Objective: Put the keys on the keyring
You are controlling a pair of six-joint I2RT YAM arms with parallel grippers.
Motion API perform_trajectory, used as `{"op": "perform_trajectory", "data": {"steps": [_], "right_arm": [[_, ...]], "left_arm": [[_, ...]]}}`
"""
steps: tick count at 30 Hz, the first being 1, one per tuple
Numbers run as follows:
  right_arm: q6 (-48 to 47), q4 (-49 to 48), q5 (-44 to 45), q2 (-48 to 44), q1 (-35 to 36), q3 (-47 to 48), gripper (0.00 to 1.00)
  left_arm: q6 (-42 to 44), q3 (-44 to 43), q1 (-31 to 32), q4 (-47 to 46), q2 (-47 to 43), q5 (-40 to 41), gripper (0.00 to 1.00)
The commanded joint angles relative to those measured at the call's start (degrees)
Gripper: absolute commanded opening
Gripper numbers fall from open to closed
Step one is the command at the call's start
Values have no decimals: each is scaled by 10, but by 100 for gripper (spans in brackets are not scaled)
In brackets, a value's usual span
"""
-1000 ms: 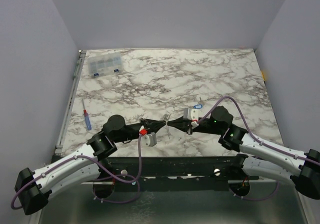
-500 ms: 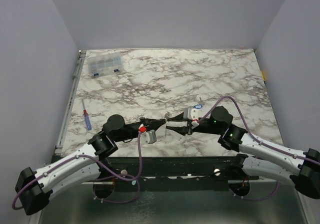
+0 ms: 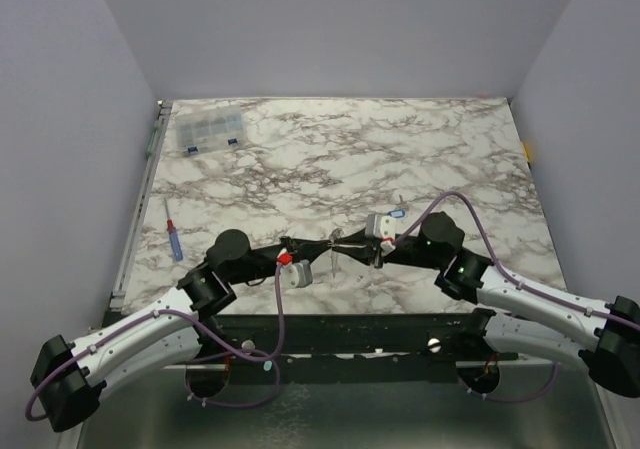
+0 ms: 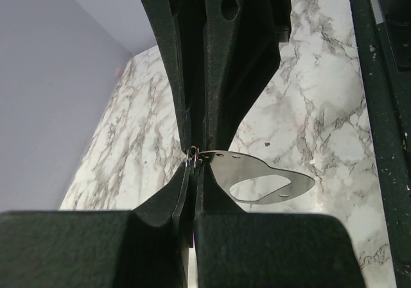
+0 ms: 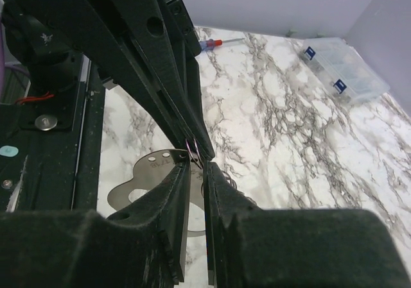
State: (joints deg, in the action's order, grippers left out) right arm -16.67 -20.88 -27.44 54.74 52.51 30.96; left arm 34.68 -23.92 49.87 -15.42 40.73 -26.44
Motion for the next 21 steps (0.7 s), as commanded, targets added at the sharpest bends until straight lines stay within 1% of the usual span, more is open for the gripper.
{"op": "perform_trajectory", "data": {"steps": [1,4,7,8,13,17,21], "right_arm": [[-8,-7,-7,4,9,28,20],[-9,-2,-8,6,9,32,22],[-7,1,-6,8,10,34,31],[-7,0,-6,8,9,34,33],[-11,0,-5,10,9,37,34],[-13,2,-5,13,9,40,31],[-14,5,-9,14,9,42,19]], "left_arm": [[-1,7,-4,-33,3,-25,0],[-4,6,-3,-33,4,-25,0],[-5,6,-4,-33,6,-27,0],[-6,6,-4,-33,5,-29,0],[-6,8,-4,-33,6,-40,0],[-2,10,-4,-33,5,-50,0],[7,13,-4,-31,2,-61,0]]}}
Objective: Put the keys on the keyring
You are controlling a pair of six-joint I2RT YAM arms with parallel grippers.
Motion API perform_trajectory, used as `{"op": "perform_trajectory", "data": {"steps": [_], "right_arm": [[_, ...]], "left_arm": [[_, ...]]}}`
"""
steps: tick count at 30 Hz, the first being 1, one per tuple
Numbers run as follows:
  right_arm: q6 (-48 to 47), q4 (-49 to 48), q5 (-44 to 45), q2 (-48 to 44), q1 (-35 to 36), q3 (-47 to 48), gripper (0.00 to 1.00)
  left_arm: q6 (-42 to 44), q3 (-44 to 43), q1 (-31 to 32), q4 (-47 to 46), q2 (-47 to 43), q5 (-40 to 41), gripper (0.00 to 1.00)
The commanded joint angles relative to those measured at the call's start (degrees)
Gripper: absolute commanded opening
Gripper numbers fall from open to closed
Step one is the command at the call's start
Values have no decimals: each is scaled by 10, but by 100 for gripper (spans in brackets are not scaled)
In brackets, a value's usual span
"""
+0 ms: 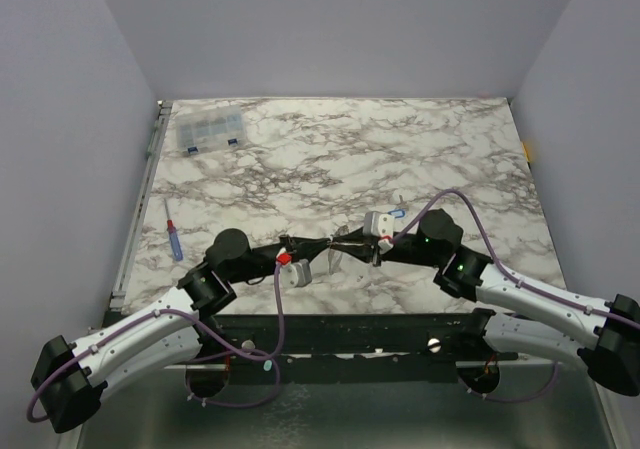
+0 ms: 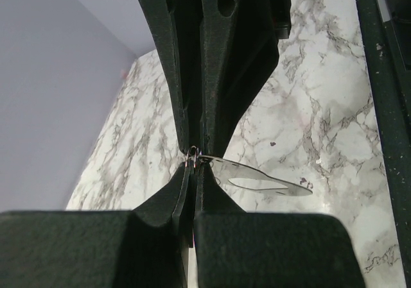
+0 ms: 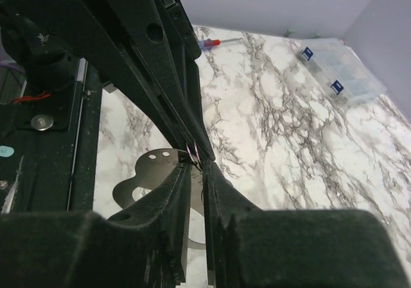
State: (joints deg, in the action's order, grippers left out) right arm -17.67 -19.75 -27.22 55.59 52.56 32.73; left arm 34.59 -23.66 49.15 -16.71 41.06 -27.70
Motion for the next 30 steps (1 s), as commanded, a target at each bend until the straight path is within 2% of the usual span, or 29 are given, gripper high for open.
{"op": "perform_trajectory", "data": {"steps": [1,5,8,11,16,25,30], "right_arm": [[-6,-3,-13,7,9,26,14],[-10,13,-25,11,9,33,1],[-9,28,-30,15,9,38,1],[-4,17,-9,8,9,27,1],[-2,-8,18,-11,9,7,1],[-5,-31,54,-32,9,-6,1],[-7,-28,44,-30,9,-5,1]], "left_arm": [[11,11,4,-16,-2,-51,0],[24,11,3,-6,-5,-79,0],[38,12,4,3,-4,-89,0],[42,16,3,3,-9,-70,24],[34,21,4,3,-23,-19,45],[12,21,2,-5,-31,47,45],[2,28,-3,-34,-40,68,39]]}}
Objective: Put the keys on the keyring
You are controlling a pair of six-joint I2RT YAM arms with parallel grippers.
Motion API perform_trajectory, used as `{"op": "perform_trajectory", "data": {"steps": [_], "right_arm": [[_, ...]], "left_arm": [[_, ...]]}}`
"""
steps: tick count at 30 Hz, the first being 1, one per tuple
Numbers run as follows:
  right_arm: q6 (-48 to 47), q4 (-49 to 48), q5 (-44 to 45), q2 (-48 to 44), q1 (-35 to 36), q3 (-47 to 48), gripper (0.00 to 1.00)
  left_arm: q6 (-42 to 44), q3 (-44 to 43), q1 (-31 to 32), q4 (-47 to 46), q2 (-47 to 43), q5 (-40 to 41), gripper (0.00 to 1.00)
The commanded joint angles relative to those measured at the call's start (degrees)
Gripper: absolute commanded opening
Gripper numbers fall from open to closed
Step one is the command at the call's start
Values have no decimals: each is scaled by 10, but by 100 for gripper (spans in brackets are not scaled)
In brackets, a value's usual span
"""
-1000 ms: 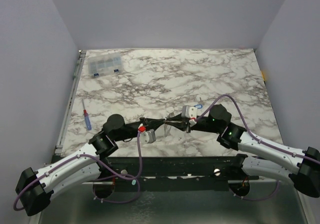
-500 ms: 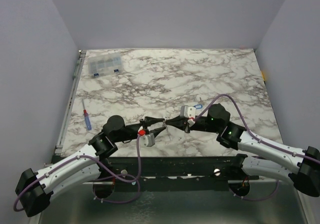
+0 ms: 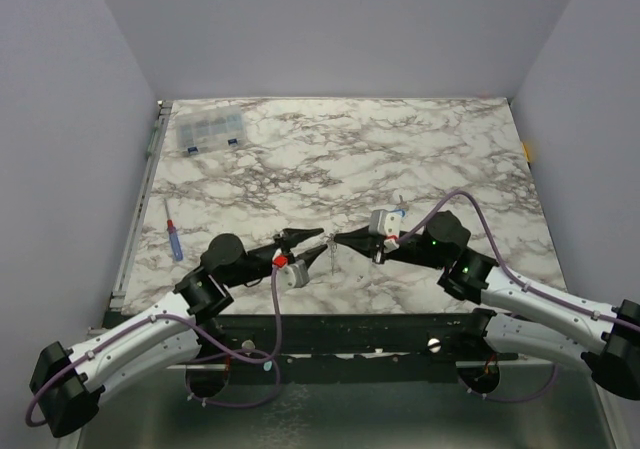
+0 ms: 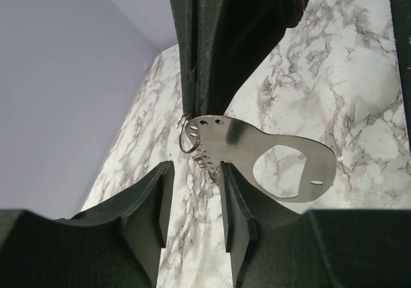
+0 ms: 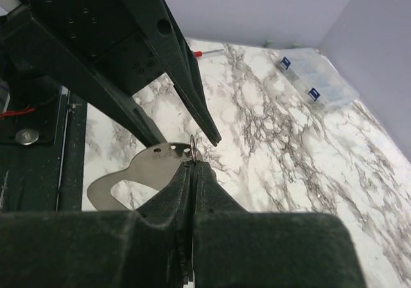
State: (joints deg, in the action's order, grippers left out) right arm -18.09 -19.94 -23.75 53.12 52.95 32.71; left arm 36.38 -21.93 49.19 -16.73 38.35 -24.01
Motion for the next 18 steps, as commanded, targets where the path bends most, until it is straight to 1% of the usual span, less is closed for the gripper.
{"op": "perform_trajectory", "data": {"steps": [1,4,6,13,18], "right_arm": [[-2,-28,6,-4,5,-6,1],[1,-32,-5,-3,5,-10,1],[2,-32,-14,-3,5,-10,1],[5,-37,-25,-7,5,-12,1],[5,-39,-27,-6,5,-12,1]], "left_arm": [[-21,13,-5,-45,-15,31,38],[-35,21,-12,-74,-24,22,35],[-45,23,-17,-89,-26,13,30],[-59,21,-26,-107,-11,-31,18],[-71,19,-31,-110,-1,-67,16]]}}
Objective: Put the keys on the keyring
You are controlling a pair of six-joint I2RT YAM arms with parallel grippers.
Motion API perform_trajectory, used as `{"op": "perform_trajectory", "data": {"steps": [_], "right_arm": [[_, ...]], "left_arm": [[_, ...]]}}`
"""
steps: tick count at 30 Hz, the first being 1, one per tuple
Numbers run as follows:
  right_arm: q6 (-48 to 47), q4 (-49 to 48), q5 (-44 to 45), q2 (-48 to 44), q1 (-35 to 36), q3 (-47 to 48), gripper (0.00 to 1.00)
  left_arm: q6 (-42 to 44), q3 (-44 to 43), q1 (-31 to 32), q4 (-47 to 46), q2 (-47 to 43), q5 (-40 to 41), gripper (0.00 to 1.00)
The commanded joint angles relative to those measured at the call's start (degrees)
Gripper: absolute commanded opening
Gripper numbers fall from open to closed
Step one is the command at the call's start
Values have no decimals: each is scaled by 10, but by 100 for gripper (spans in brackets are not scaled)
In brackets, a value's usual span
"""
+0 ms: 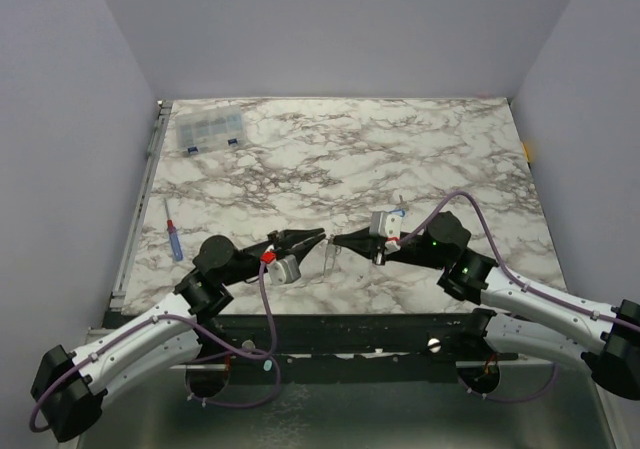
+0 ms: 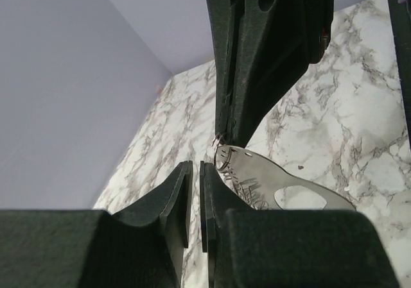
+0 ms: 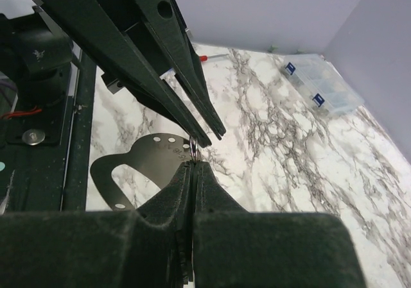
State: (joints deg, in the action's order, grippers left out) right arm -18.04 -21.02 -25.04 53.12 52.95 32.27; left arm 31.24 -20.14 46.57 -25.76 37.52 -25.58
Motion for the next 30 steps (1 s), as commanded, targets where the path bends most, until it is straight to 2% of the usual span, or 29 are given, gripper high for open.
{"op": "perform_trajectory", "data": {"steps": [1,7,12,14,22,30], "right_arm": [[5,-29,-14,-6,5,-8,1],[5,-30,-13,-8,5,-7,1],[5,-28,-12,-10,5,-8,1],[6,-26,-8,-14,5,-10,1],[6,-25,-7,-20,5,-11,1],[2,-26,-3,-19,5,-8,1]], "left_arm": [[-22,0,-6,-19,10,-56,16],[-28,-2,-9,-19,15,-71,19],[-19,2,-10,-19,9,-45,36],[-10,5,-11,-19,-1,-18,38],[19,4,-15,11,-18,23,37],[-5,-7,-17,22,0,-52,33]]}}
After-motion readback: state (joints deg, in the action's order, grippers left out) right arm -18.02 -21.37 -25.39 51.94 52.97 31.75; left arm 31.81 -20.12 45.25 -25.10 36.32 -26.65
